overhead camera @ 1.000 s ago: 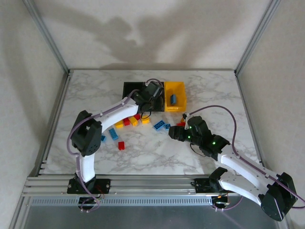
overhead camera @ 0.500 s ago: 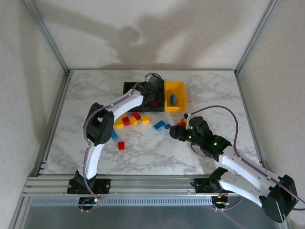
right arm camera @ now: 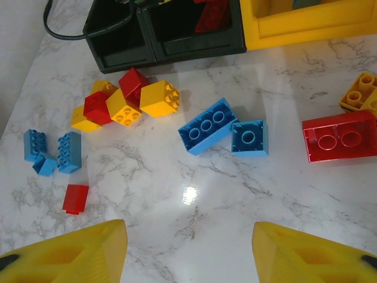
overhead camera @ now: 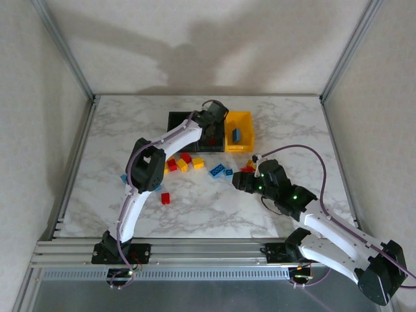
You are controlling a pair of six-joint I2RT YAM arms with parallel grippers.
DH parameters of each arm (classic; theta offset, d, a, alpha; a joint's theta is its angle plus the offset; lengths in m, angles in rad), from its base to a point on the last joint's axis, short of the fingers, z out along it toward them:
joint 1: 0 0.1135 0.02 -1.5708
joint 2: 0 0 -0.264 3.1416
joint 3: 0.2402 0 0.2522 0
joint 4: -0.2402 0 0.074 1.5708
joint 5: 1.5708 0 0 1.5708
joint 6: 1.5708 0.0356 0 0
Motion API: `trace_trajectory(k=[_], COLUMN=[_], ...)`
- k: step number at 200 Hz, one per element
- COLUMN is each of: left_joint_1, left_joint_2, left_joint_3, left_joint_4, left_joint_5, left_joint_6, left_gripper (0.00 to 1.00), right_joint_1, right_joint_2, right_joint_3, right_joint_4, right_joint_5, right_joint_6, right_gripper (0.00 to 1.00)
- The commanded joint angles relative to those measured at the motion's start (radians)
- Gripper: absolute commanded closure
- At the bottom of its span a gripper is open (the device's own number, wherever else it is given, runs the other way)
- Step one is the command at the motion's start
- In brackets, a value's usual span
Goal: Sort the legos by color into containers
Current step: Place the lego in the container, then pick up the lego from the center of the table.
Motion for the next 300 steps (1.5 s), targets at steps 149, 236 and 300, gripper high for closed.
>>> trace_trajectory(k=[149, 236, 300], left_joint_1=[-0.044, -0.047, -0.049], left_joint_2=[-0.464, -0.974, -1.228], left_joint_3=[-0.372, -0.940, -1.247], left_joint_4=[0.078, 0.177, 0.324], left_joint_5=[-0.019, -0.045, 0.061], left_joint_6=[-0.034, -0.118, -0.220], left_gripper=[0.51, 0.45, 0.41], right_joint_1=[0.008, 0.008, 0.008], right_joint_2=[0.007, 0.121, 0.208], right_joint_3=[0.045, 0.124, 0.158], right_joint_4=[-0.034, -0.028, -0.118], right_joint_5=[0.063, 0.093, 0.215], right_joint_6=[-0.020, -0.027, 0.031], right_gripper=[0.41, 0.37, 0.34])
